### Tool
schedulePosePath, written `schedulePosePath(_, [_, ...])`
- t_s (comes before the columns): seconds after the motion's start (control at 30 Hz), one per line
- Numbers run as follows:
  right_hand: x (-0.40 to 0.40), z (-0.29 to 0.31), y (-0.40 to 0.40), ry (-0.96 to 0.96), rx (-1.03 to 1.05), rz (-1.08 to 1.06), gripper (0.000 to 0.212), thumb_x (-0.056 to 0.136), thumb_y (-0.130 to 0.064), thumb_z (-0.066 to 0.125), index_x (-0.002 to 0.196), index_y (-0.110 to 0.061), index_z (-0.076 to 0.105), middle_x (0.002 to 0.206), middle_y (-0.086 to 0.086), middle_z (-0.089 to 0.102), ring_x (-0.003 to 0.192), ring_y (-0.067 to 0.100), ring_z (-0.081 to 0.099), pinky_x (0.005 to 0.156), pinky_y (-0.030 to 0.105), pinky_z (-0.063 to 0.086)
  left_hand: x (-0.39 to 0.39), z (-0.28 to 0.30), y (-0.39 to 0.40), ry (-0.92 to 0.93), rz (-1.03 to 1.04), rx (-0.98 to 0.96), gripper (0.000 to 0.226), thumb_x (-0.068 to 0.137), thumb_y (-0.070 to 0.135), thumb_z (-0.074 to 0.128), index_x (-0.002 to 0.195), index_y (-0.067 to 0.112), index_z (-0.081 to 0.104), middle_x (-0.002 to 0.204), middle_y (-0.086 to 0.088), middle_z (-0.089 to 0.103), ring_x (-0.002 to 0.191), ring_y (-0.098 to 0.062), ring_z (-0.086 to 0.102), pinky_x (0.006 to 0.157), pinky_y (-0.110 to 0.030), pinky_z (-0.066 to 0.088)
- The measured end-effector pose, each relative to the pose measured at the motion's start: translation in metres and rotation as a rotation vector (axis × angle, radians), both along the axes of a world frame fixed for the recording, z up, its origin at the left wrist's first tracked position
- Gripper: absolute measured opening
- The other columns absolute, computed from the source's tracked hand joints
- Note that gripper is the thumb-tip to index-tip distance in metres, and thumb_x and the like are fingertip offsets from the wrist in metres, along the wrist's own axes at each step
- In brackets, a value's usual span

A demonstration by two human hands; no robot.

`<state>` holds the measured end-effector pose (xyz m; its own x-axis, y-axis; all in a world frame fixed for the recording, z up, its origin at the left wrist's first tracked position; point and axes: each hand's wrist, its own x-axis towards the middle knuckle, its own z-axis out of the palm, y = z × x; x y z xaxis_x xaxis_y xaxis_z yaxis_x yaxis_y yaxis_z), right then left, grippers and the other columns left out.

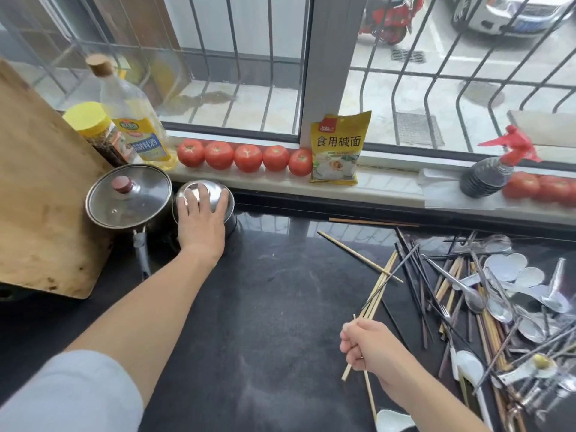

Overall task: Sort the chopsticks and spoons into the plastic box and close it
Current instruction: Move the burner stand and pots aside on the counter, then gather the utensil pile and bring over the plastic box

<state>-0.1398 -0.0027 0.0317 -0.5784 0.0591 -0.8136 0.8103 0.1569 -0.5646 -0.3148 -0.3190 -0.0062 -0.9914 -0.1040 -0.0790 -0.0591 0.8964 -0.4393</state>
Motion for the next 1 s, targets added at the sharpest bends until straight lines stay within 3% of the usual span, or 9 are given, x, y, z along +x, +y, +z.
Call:
schedulePosePath(0.1, [0.008, -0.009, 0.004, 0.087, 0.203, 0.202, 0.019, 0.097, -0.018, 0.049, 0.083, -0.011, 0.06, 0.072, -0.001, 0.066, 0.059, 0.015, 0.056, 0.056, 0.029, 0.047, 0.025, 0.006, 0.022, 0.118, -0.064, 0.268, 0.091, 0.09, 0.03, 0.061, 0.165, 0.024, 0.01, 0.166, -0.025, 0.007, 0.152, -0.05, 0.01, 0.122, -0.059, 0.003])
schedulePosePath(0.23, [0.057, -0.053, 0.011, 0.562, 0.867, 0.928, 0.016, 0.092, -0.026, 0.054, 0.106, -0.022, 0.059, 0.116, 0.0, 0.057, 0.102, 0.024, 0.059, 0.078, 0.036, 0.052, 0.114, -0.003, 0.073, 0.061, -0.044, 0.747, 0.07, 0.094, 0.029, 0.063, 0.157, 0.015, 0.037, 0.16, -0.021, 0.03, 0.148, -0.039, 0.027, 0.12, -0.052, 0.029])
schedulePosePath(0.3, [0.084, -0.079, 0.01, 0.667, 0.901, 1.15, 0.047, 0.073, -0.03, 0.07, 0.119, -0.02, 0.065, 0.133, 0.01, 0.057, 0.117, 0.036, 0.061, 0.081, 0.041, 0.058, 0.164, -0.015, 0.097, -0.117, 0.153, 0.99, 0.059, 0.099, 0.027, 0.057, 0.155, 0.017, 0.04, 0.159, -0.011, 0.032, 0.143, -0.03, 0.031, 0.115, -0.041, 0.034])
schedulePosePath(0.4, [0.107, -0.113, 0.018, 0.611, 0.823, 1.351, 0.072, 0.081, -0.033, 0.071, 0.147, -0.014, 0.05, 0.157, 0.016, 0.041, 0.141, 0.043, 0.042, 0.109, 0.053, 0.043, 0.221, -0.032, 0.136, -0.322, 0.168, 1.114, 0.054, 0.102, 0.027, 0.055, 0.154, 0.021, 0.041, 0.155, -0.002, 0.035, 0.137, -0.022, 0.042, 0.111, -0.034, 0.037])
schedulePosePath(0.53, [0.107, -0.115, 0.057, 0.542, 0.946, 1.351, 0.063, 0.104, -0.031, 0.032, 0.159, -0.003, 0.022, 0.167, 0.018, 0.014, 0.154, 0.038, 0.015, 0.123, 0.049, 0.024, 0.254, -0.037, 0.168, -0.479, 0.154, 1.211, 0.055, 0.102, 0.03, 0.054, 0.155, 0.026, 0.04, 0.154, 0.003, 0.04, 0.128, -0.013, 0.051, 0.107, -0.031, 0.041])
schedulePosePath(0.63, [0.103, -0.115, 0.112, 0.462, 1.046, 1.317, 0.067, 0.102, -0.033, 0.001, 0.159, 0.001, 0.01, 0.168, 0.019, 0.003, 0.156, 0.036, 0.002, 0.125, 0.048, 0.017, 0.263, -0.041, 0.171, -0.56, 0.154, 1.229, 0.055, 0.102, 0.031, 0.052, 0.155, 0.027, 0.038, 0.153, 0.008, 0.04, 0.099, 0.0, 0.052, 0.093, -0.028, 0.043])
schedulePosePath(0.7, [0.099, -0.112, 0.146, 0.437, 1.08, 1.278, 0.068, 0.102, -0.036, -0.002, 0.159, 0.0, 0.004, 0.168, 0.019, -0.002, 0.156, 0.035, -0.004, 0.126, 0.047, 0.011, 0.261, -0.043, 0.175, -0.586, 0.142, 1.213, 0.056, 0.102, 0.031, 0.052, 0.155, 0.027, 0.038, 0.152, 0.009, 0.041, 0.094, 0.004, 0.051, 0.093, -0.027, 0.042])
schedulePosePath(0.87, [0.085, -0.106, 0.198, 0.4, 1.086, 1.159, 0.071, 0.103, -0.046, 0.001, 0.16, -0.004, 0.001, 0.168, 0.012, -0.011, 0.156, 0.03, -0.011, 0.127, 0.044, 0.004, 0.237, -0.037, 0.208, -0.591, 0.05, 1.099, 0.059, 0.102, 0.031, 0.054, 0.158, 0.025, 0.036, 0.157, 0.002, 0.04, 0.133, -0.015, 0.051, 0.1, -0.027, 0.041])
schedulePosePath(1.0, [0.075, -0.106, 0.228, 0.433, 1.085, 1.138, 0.066, 0.109, -0.042, 0.016, 0.16, -0.001, 0.0, 0.168, 0.015, -0.01, 0.155, 0.033, -0.009, 0.126, 0.046, 0.006, 0.215, -0.032, 0.265, -0.554, 0.08, 1.097, 0.056, 0.098, 0.034, 0.055, 0.152, 0.023, 0.042, 0.147, -0.003, 0.045, 0.088, 0.001, 0.054, 0.076, -0.021, 0.044])
